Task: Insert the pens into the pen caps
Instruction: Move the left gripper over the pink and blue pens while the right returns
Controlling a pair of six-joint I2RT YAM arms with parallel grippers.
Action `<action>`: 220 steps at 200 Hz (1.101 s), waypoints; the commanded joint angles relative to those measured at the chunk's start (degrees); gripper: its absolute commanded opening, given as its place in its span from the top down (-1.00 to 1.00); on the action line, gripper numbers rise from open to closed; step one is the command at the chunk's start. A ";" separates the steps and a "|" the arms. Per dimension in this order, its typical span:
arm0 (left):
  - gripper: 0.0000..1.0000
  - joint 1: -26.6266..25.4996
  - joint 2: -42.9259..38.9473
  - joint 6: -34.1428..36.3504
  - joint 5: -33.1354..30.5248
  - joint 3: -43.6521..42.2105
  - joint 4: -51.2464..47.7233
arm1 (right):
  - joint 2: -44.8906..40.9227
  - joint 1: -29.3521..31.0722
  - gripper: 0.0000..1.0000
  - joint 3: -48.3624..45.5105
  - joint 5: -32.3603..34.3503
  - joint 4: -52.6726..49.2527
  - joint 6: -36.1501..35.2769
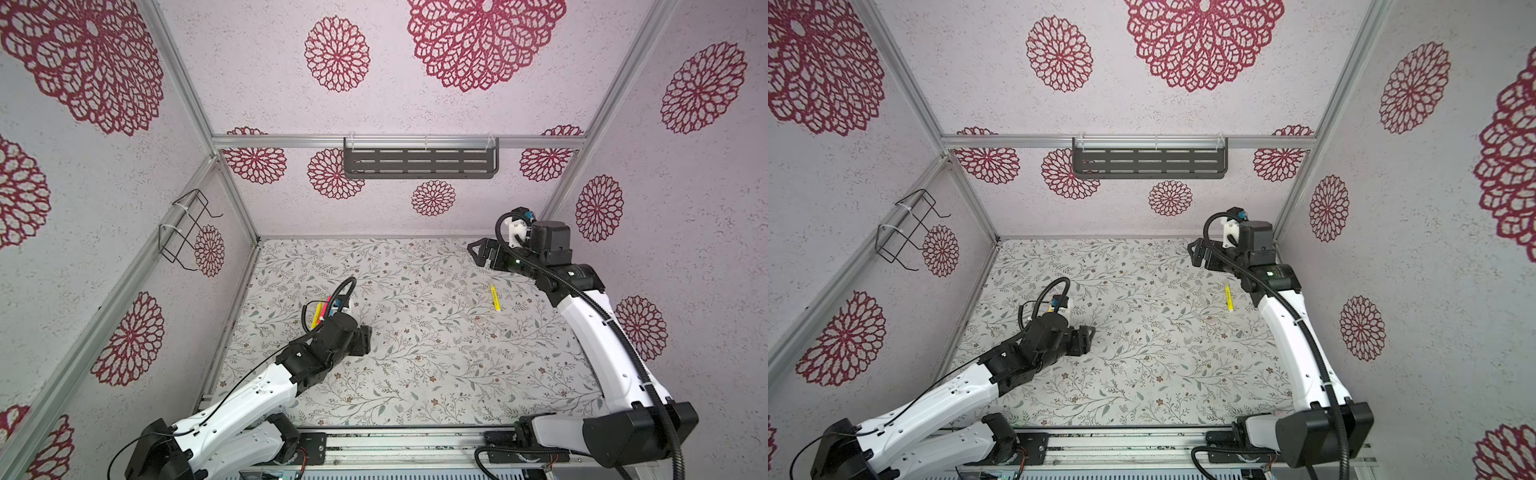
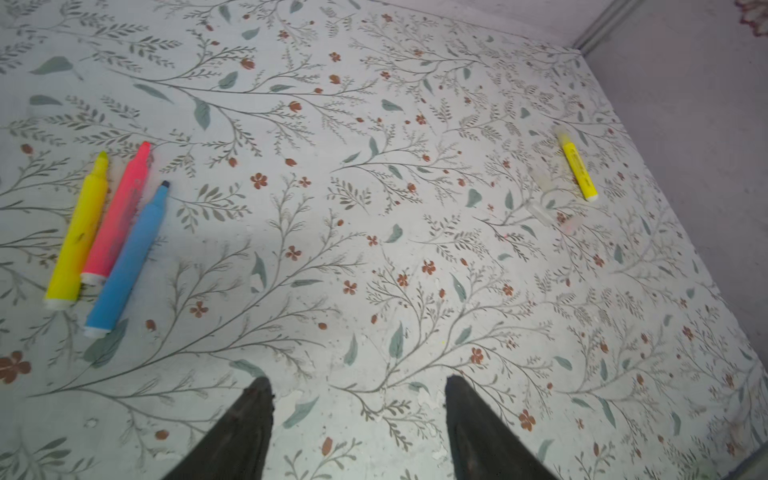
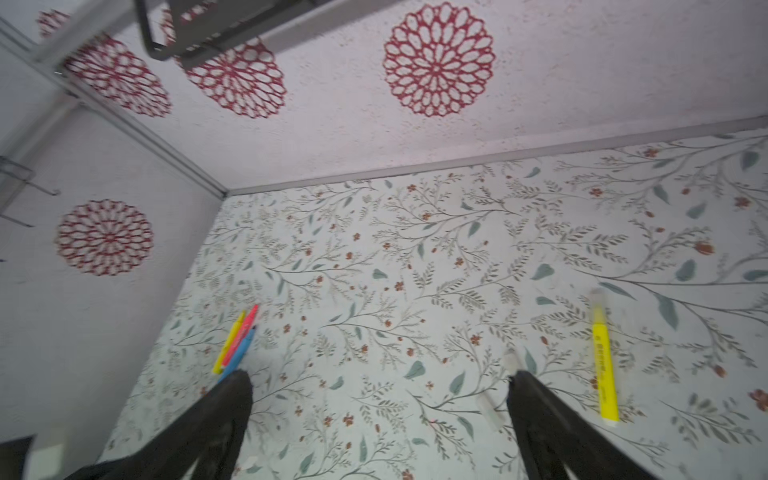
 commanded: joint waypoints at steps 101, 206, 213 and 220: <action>-0.29 21.08 8.41 5.10 7.67 1.15 -1.01 | -15.31 1.02 -0.96 -19.92 -16.78 14.35 4.26; -0.25 24.34 15.16 4.47 7.66 0.14 2.25 | -17.97 5.21 -0.90 -31.83 -16.18 21.41 7.66; -0.25 24.53 15.71 4.44 7.80 0.11 2.51 | -18.33 5.21 -0.90 -32.39 -16.28 21.82 7.86; -0.25 24.73 16.34 4.41 7.81 0.11 2.81 | -18.62 5.21 -0.90 -32.84 -16.20 22.00 7.88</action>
